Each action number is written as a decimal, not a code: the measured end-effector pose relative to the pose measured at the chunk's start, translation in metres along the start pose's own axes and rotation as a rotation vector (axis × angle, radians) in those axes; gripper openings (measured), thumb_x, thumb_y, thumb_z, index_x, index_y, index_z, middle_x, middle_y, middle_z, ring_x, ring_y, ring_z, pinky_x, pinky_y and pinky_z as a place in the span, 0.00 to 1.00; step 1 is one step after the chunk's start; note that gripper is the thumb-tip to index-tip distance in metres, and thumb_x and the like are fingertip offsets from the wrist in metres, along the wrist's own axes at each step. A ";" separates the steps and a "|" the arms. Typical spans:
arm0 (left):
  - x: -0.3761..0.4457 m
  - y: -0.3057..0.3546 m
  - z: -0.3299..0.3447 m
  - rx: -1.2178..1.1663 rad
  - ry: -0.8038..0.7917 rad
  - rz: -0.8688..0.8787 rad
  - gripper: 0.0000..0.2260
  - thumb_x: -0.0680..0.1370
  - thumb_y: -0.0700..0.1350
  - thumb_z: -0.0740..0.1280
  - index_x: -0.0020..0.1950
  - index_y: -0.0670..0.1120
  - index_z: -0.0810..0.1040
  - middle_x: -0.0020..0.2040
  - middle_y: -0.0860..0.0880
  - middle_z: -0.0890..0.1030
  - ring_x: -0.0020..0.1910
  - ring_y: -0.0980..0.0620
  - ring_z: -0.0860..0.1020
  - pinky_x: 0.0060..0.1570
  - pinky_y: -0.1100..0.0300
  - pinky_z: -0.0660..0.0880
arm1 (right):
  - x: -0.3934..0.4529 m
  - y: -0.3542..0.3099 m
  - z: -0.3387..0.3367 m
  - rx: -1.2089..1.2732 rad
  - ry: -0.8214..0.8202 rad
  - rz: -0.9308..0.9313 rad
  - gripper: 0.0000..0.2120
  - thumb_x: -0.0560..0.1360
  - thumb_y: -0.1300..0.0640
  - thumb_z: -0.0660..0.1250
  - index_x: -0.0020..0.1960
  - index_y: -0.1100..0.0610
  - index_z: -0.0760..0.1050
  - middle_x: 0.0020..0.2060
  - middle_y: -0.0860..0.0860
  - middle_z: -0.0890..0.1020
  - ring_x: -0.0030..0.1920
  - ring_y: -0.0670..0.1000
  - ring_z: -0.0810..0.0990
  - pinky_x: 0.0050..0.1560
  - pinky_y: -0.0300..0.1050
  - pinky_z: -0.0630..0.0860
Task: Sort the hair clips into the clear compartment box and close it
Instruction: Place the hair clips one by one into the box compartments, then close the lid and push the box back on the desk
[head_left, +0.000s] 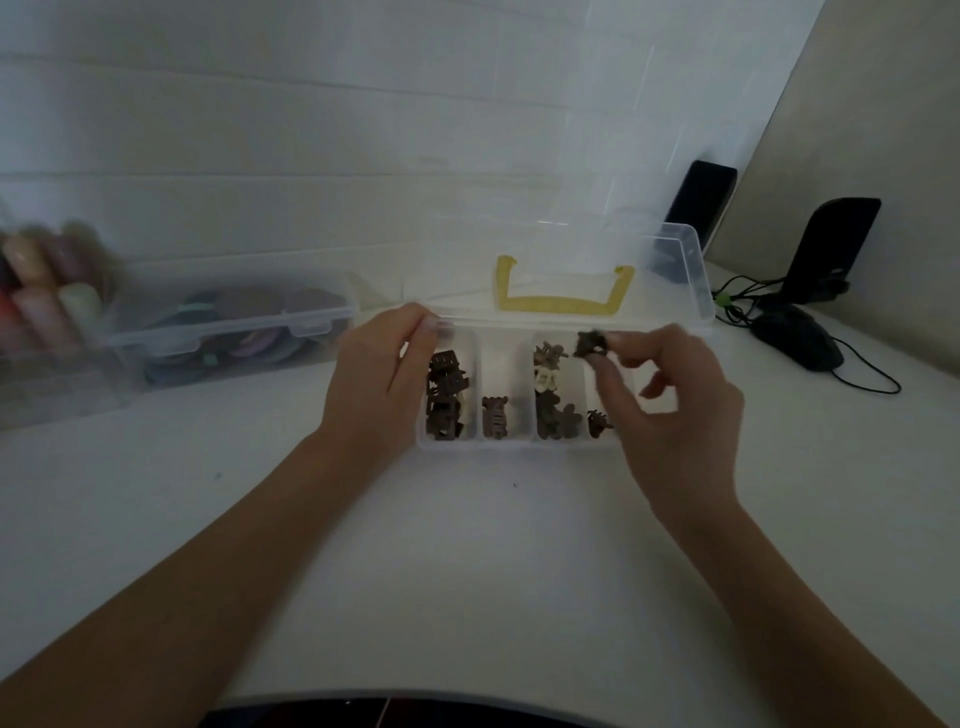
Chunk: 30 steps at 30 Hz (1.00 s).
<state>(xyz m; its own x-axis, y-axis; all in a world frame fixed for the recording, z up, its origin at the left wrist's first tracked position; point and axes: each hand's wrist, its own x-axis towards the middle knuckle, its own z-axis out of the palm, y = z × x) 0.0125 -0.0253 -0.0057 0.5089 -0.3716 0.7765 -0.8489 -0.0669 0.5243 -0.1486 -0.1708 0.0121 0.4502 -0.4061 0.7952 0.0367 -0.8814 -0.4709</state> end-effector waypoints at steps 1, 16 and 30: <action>0.000 0.000 0.000 0.000 0.000 -0.007 0.11 0.80 0.41 0.56 0.39 0.44 0.73 0.31 0.59 0.69 0.32 0.64 0.69 0.35 0.69 0.62 | -0.002 0.000 0.004 -0.068 -0.036 -0.050 0.04 0.71 0.57 0.70 0.46 0.52 0.78 0.43 0.48 0.83 0.43 0.47 0.77 0.41 0.39 0.74; 0.004 -0.001 0.004 -0.292 -0.018 -0.385 0.13 0.77 0.45 0.57 0.40 0.41 0.77 0.39 0.49 0.82 0.39 0.51 0.80 0.43 0.58 0.75 | 0.009 0.028 -0.024 -0.139 0.324 0.346 0.15 0.77 0.53 0.56 0.61 0.51 0.72 0.56 0.49 0.79 0.57 0.50 0.75 0.60 0.57 0.69; 0.006 0.006 0.008 -0.813 -0.227 -0.956 0.12 0.80 0.44 0.60 0.60 0.40 0.75 0.50 0.42 0.80 0.46 0.49 0.79 0.44 0.59 0.75 | 0.016 0.042 -0.029 0.657 0.074 0.990 0.13 0.75 0.45 0.63 0.57 0.47 0.75 0.55 0.46 0.79 0.50 0.45 0.79 0.50 0.44 0.75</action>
<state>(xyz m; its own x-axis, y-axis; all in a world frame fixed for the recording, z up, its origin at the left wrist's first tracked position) 0.0093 -0.0356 -0.0007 0.7626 -0.6439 -0.0617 0.2130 0.1599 0.9639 -0.1654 -0.2211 0.0165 0.4883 -0.8726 -0.0148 0.1615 0.1070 -0.9811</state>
